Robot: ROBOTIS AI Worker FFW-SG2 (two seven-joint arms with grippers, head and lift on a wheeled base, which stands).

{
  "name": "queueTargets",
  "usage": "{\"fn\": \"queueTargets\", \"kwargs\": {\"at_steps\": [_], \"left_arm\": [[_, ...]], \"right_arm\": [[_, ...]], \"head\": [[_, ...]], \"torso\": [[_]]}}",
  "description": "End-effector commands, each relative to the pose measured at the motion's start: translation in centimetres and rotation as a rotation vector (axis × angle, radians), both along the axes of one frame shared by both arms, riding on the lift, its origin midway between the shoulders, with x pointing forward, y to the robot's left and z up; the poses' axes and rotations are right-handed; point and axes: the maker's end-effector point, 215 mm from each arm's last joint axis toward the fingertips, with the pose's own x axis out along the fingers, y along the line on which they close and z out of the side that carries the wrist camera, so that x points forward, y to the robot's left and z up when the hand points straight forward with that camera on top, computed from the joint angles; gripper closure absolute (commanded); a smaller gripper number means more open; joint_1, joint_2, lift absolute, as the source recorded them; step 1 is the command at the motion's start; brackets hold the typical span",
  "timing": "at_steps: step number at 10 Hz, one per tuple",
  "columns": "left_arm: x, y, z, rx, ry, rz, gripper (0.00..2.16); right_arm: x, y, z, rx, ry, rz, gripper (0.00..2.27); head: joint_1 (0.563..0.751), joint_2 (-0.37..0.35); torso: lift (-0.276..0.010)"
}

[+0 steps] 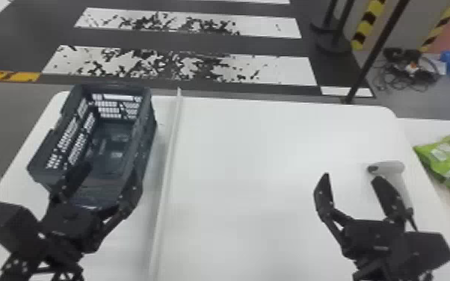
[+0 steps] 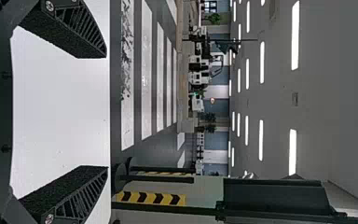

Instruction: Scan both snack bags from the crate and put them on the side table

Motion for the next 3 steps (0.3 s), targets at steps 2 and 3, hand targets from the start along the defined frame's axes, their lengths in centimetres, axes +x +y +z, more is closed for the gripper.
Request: {"fn": "queueTargets", "kwargs": {"at_steps": [2, 3], "left_arm": [[-0.04, -0.04, -0.16, -0.001, 0.003, -0.001, 0.13], [-0.08, -0.03, -0.13, -0.001, 0.001, 0.000, 0.13]], "right_arm": [[-0.10, 0.09, -0.04, 0.000, 0.001, 0.001, 0.08], [-0.16, 0.07, -0.10, 0.002, 0.002, 0.001, 0.08]], "head": [[0.695, -0.045], [0.695, -0.045]], "torso": [[-0.087], [-0.087]]}}
